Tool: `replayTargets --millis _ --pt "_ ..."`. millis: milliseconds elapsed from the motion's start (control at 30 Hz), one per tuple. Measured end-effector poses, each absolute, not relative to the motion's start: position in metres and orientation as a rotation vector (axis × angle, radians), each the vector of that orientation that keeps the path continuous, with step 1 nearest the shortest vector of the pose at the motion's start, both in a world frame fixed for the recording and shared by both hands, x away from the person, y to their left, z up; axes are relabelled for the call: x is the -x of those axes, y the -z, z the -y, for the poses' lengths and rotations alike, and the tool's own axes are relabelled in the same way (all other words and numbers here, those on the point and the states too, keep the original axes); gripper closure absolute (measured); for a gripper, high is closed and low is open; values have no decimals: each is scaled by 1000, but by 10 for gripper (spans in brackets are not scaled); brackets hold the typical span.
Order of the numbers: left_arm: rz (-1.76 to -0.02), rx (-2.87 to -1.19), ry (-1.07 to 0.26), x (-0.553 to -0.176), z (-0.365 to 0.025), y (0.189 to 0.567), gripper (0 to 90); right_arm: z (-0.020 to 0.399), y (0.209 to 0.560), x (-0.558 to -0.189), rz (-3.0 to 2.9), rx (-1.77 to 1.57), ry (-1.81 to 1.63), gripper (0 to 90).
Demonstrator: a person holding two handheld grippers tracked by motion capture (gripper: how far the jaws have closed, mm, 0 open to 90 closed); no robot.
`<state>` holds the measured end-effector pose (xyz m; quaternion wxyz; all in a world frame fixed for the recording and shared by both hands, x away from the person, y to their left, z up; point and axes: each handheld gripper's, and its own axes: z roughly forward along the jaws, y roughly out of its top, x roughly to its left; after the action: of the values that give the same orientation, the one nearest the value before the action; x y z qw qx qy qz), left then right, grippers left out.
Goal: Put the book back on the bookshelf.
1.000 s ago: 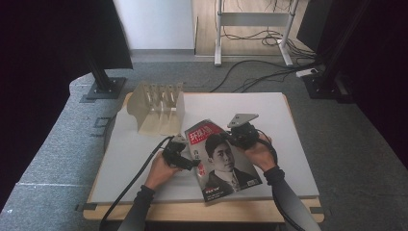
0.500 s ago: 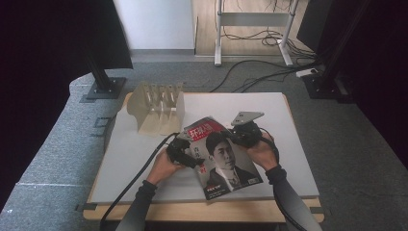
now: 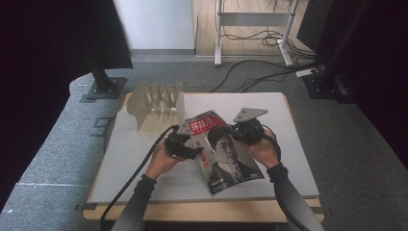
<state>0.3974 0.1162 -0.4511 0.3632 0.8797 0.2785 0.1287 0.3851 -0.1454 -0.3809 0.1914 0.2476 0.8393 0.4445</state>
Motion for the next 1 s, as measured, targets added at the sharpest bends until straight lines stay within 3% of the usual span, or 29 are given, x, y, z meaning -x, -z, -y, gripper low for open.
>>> replayTargets --millis 133,200,600,1000 --pt "-696 -2297 -374 -396 -114 446 330 145 379 -385 -2350 -691 -1252 853" --pt "-701 -2293 -358 -397 -116 441 405 145 378 -386 -2349 -692 -1252 853" --pt "-732 -2239 -269 -401 -120 424 623 148 374 -388 -2323 -700 -1263 849" --pt "-710 -2169 -379 -396 -129 397 736 156 369 -393 -2279 -717 -1250 833"
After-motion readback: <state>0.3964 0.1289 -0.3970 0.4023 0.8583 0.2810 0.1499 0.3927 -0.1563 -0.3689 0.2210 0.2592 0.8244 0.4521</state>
